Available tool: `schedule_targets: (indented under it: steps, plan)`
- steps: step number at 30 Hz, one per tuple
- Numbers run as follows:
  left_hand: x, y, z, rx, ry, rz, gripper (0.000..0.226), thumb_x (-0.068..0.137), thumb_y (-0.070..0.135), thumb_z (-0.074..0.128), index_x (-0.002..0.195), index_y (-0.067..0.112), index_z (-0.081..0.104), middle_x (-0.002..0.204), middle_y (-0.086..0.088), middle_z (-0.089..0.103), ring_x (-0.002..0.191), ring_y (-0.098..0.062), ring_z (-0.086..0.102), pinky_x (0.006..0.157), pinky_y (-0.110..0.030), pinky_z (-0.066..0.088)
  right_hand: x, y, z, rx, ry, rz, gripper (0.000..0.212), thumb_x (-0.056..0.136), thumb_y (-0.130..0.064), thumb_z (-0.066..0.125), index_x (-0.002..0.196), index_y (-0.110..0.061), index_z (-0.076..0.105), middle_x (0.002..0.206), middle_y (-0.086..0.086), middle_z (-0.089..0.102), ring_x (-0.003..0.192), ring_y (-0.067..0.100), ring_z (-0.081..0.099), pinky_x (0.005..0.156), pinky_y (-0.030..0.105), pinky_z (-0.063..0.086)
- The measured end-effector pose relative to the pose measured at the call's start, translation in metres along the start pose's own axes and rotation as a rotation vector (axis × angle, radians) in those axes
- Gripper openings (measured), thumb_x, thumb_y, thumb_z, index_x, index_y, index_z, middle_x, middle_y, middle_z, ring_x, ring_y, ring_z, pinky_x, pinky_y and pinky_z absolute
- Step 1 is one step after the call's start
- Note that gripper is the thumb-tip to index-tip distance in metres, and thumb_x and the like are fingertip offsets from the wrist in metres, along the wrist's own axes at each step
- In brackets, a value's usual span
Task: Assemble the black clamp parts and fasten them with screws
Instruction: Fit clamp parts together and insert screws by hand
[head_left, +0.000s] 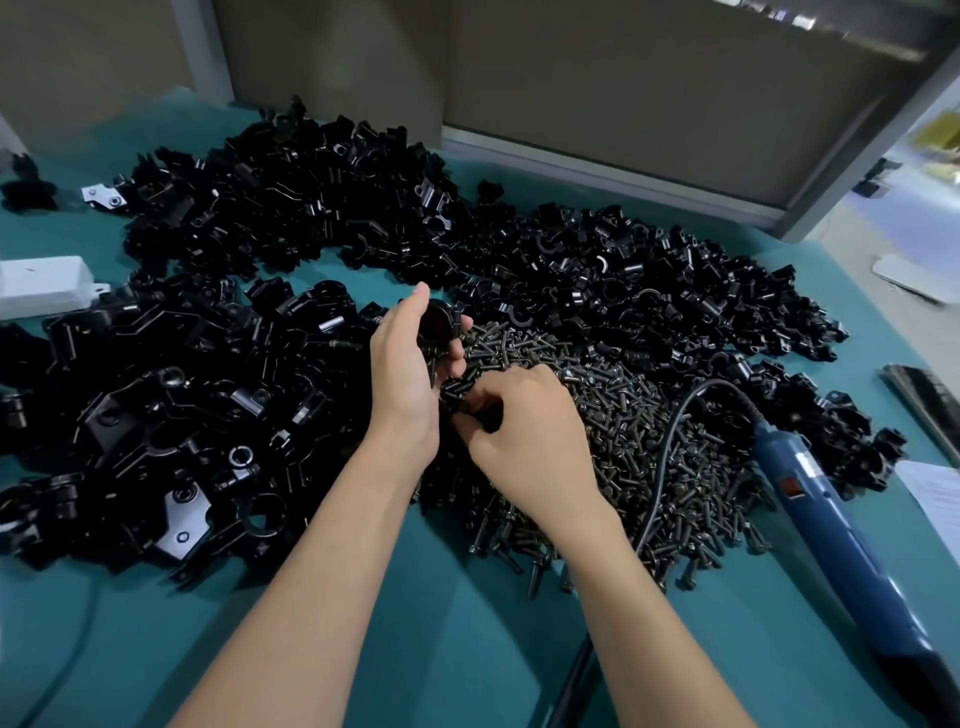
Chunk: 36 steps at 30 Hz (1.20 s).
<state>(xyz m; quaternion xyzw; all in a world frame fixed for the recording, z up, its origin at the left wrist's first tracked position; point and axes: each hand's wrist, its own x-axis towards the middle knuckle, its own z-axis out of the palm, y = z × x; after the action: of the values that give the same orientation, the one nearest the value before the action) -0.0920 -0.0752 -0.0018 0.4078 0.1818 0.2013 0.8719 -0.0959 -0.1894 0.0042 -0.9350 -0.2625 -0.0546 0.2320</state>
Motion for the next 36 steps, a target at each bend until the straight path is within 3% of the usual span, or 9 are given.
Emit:
schedule_targets:
  steps: [2,5,7,10,14,21,31,36]
  plan:
    - [-0.001,0.000,0.000,0.019,-0.010,0.007,0.025,0.103,0.031,0.050,0.100,0.007,0.055,0.078,-0.006,0.067,0.057,-0.010,0.052,0.048,-0.022,0.041,0.001,0.005,-0.007,0.305,0.094,0.039,0.003,0.085,-0.017,0.072,0.083,-0.016,0.070,0.077,-0.010,0.068,0.078,0.008,0.060,0.074,0.025,0.049]
    - [-0.003,0.000,0.000,0.090,-0.081,0.000,0.026,0.103,0.030,0.048,0.102,0.006,0.055,0.076,-0.003,0.067,0.056,-0.009,0.052,0.048,-0.021,0.041,0.005,0.016,-0.020,0.620,0.240,0.079,0.013,0.084,-0.012,0.076,0.092,-0.019,0.070,0.072,-0.012,0.070,0.069,-0.001,0.064,0.066,0.012,0.044]
    - [-0.006,-0.001,0.001,0.158,-0.174,-0.029,0.026,0.100,0.032,0.051,0.097,0.007,0.057,0.073,-0.002,0.067,0.055,-0.009,0.052,0.045,-0.021,0.039,0.007,0.024,-0.025,0.712,0.296,0.079,0.025,0.085,-0.011,0.076,0.105,-0.024,0.067,0.077,-0.007,0.073,0.071,0.003,0.066,0.068,0.017,0.046]
    - [-0.011,-0.005,0.006,0.303,-0.292,-0.043,0.026,0.090,0.038,0.054,0.084,0.015,0.065,0.070,-0.002,0.068,0.052,-0.011,0.050,0.042,-0.022,0.035,0.008,0.030,-0.027,0.800,0.394,0.062,0.020,0.087,-0.009,0.076,0.098,-0.024,0.069,0.085,-0.006,0.074,0.080,0.010,0.071,0.075,0.028,0.055]
    - [-0.017,-0.007,0.012,0.372,-0.359,-0.038,0.026,0.090,0.043,0.054,0.073,0.032,0.071,0.067,0.006,0.066,0.053,-0.010,0.052,0.040,-0.022,0.032,0.009,0.030,-0.023,0.828,0.463,0.031,0.019,0.087,-0.008,0.075,0.092,-0.025,0.070,0.087,-0.011,0.072,0.083,0.008,0.069,0.077,0.025,0.054]
    - [-0.015,-0.009,0.010,0.342,-0.293,0.007,0.024,0.083,0.038,0.055,0.076,0.017,0.065,0.072,-0.001,0.060,0.050,-0.010,0.049,0.039,-0.023,0.030,0.007,0.033,-0.023,0.843,0.381,0.000,0.020,0.085,-0.003,0.076,0.089,-0.022,0.071,0.084,-0.008,0.072,0.080,0.008,0.068,0.075,0.022,0.053]
    - [-0.014,-0.008,0.010,0.365,-0.255,0.017,0.020,0.079,0.033,0.056,0.065,0.020,0.062,0.063,0.003,0.055,0.047,-0.011,0.047,0.038,-0.023,0.028,0.005,0.032,-0.023,0.808,0.339,-0.023,0.023,0.083,-0.001,0.076,0.089,-0.023,0.072,0.084,-0.004,0.073,0.080,0.010,0.069,0.075,0.024,0.054]
    - [-0.013,-0.011,0.010,0.381,-0.256,0.049,0.027,0.096,0.021,0.055,0.071,0.017,0.061,0.061,0.004,0.051,0.044,-0.010,0.045,0.036,-0.020,0.029,0.006,0.033,-0.022,0.766,0.326,-0.041,0.027,0.082,0.000,0.077,0.091,-0.025,0.074,0.087,-0.007,0.075,0.084,0.011,0.070,0.080,0.028,0.056]
